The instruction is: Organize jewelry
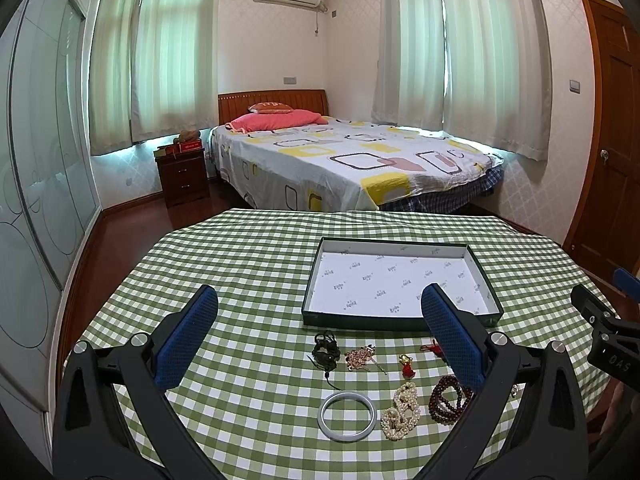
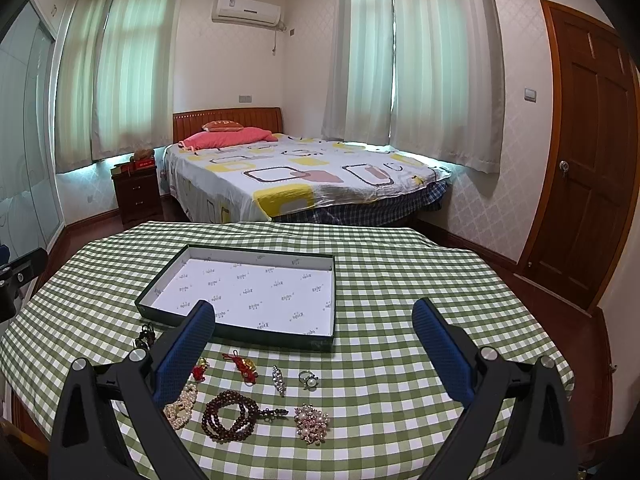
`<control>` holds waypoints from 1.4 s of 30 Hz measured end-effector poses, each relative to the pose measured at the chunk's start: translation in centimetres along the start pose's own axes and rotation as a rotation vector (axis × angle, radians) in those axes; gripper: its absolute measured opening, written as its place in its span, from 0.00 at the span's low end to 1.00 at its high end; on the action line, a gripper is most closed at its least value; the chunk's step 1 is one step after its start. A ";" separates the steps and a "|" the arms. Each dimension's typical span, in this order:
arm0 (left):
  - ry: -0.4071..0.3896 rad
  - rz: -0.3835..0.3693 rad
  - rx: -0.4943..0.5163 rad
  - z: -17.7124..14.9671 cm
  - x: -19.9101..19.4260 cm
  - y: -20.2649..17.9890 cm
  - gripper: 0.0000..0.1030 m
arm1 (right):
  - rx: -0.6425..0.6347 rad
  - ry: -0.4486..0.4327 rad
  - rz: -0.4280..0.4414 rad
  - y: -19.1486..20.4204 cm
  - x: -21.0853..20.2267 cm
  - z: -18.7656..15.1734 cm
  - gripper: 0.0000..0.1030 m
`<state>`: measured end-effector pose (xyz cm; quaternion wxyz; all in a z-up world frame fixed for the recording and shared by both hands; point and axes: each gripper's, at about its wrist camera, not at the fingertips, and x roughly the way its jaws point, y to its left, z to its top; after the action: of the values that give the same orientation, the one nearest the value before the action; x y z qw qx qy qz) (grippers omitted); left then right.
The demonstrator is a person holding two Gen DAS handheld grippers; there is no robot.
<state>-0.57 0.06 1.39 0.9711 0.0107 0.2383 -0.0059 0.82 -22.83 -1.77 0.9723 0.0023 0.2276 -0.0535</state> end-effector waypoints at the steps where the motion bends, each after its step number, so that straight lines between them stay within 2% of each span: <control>1: -0.002 -0.001 0.000 0.0 0.0 0.0 0.96 | 0.000 0.000 0.000 0.1 0.0 0.1 0.93; 42: -0.004 -0.014 -0.018 -0.1 -0.4 0.0 0.96 | -0.002 -0.011 -0.005 0.2 -0.4 0.9 0.93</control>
<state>-1.03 0.10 1.46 0.9716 0.0004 0.2364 -0.0107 0.92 -22.58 -0.79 0.9733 0.0007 0.2225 -0.0555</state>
